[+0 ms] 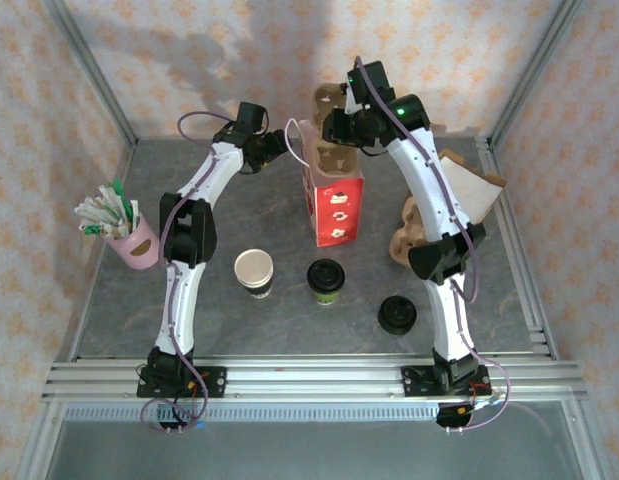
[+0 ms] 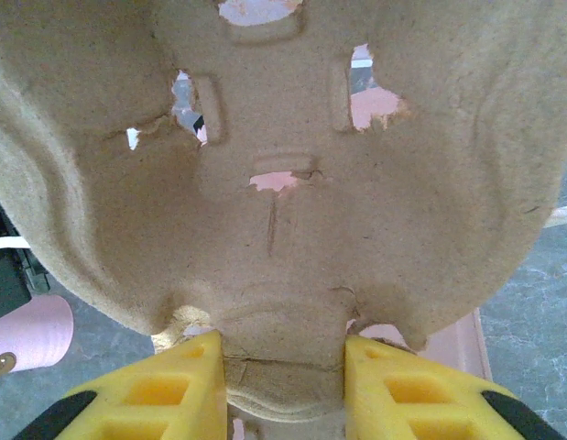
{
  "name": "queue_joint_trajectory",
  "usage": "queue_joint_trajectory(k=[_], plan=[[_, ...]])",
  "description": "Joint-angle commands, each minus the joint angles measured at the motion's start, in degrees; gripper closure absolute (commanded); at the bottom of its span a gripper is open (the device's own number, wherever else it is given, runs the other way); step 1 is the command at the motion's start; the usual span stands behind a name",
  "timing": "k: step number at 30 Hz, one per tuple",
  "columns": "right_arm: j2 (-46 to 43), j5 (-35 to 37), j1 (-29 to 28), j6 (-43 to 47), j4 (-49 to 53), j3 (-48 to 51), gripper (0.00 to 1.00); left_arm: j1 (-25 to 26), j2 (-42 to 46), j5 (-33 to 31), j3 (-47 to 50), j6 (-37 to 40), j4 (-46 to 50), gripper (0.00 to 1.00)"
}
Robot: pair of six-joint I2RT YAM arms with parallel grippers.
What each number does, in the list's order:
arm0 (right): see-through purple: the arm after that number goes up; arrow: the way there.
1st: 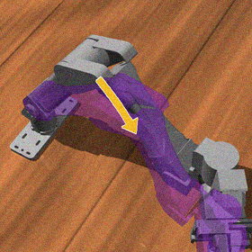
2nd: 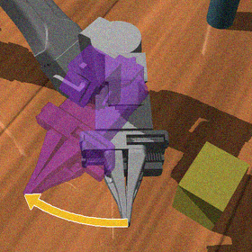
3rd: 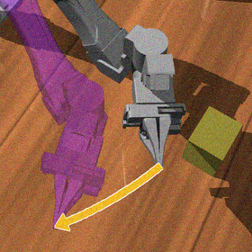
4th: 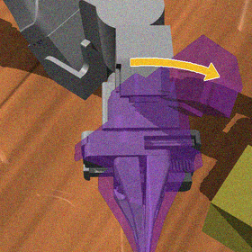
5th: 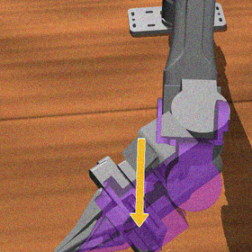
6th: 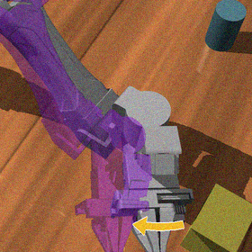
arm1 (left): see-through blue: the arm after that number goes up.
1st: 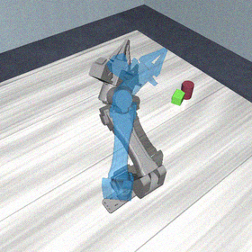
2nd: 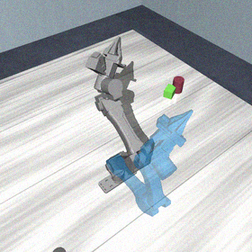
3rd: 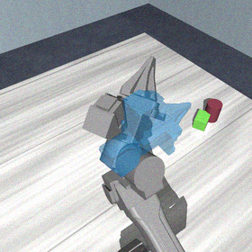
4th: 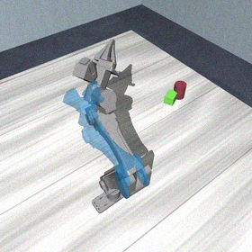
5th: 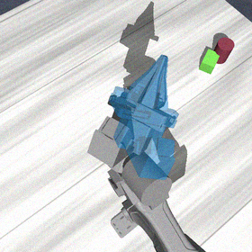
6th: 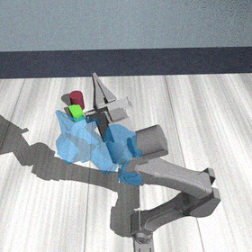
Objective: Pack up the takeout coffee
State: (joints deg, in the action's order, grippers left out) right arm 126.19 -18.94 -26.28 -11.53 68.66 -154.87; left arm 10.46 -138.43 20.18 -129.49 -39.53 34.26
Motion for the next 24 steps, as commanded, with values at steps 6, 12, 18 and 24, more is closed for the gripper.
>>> queue_joint_trajectory(k=[6, 12, 18, 24], plan=[[0.51, 2.95, -1.40, 0.92, 4.04, -2.05, 0.68, 0.74, 1.24, 1.96, 0.03, -0.20, 0.06, 0.20], [0.22, 6.06, -1.69, 1.07, 7.38, -1.67, 0.70, 1.42, 0.88, 2.63, 0.20, -0.09, -0.20, 0.20], [-0.66, 6.37, -2.10, 1.45, 8.08, 0.00, 0.70, 2.28, 1.65, 3.00, 1.66, 0.15, -0.59, 0.20], [0.56, 5.35, -2.16, 2.05, 8.62, 0.71, 0.70, 2.81, 1.76, 3.27, 2.95, 0.07, -1.35, 0.20]])
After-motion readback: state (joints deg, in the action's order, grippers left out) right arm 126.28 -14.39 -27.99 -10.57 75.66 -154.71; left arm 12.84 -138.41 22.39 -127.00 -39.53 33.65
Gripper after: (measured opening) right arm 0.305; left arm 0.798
